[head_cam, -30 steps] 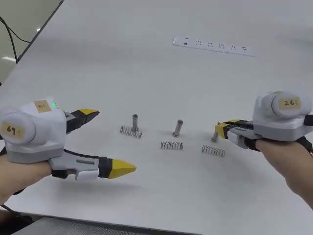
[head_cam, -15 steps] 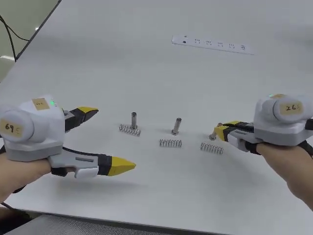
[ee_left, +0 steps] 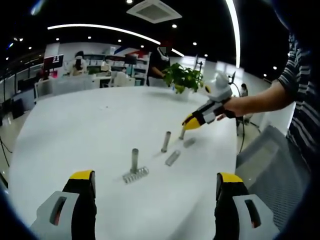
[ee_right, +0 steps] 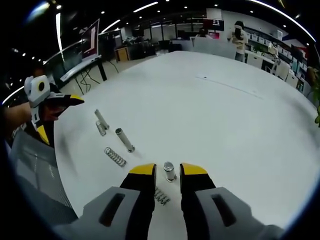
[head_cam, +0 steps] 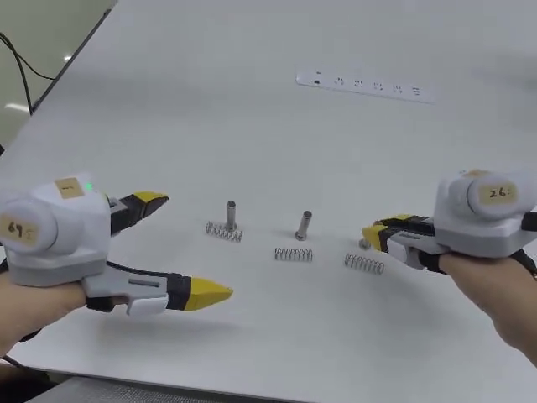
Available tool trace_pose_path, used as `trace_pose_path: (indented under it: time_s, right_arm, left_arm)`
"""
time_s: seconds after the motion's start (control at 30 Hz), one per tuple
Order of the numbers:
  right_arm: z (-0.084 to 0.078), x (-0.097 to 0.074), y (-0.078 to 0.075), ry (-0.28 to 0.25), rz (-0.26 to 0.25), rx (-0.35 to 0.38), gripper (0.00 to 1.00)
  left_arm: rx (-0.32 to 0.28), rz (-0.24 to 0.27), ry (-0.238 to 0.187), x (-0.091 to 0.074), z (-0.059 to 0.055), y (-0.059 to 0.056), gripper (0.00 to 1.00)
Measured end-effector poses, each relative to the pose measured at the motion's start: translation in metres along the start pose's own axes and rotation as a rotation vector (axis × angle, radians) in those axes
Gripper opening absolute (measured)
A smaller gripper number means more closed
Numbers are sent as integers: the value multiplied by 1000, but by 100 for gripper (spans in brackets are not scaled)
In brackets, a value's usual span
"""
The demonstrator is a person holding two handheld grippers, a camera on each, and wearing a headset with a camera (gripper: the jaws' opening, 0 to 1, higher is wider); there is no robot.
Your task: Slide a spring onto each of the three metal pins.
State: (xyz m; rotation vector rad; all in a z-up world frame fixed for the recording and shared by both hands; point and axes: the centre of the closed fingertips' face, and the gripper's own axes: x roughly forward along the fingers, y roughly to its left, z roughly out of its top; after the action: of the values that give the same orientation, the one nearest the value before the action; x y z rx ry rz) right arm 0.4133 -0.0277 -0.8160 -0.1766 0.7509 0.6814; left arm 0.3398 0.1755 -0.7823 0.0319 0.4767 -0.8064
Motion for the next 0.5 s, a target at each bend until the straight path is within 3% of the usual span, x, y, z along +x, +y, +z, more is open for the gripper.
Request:
trace_pose_path:
  time_s: [0.5]
  right_arm:
    - [-1,0,1,5,7,7,30]
  left_arm:
    - [-2,-6,1,1,1,-2,98]
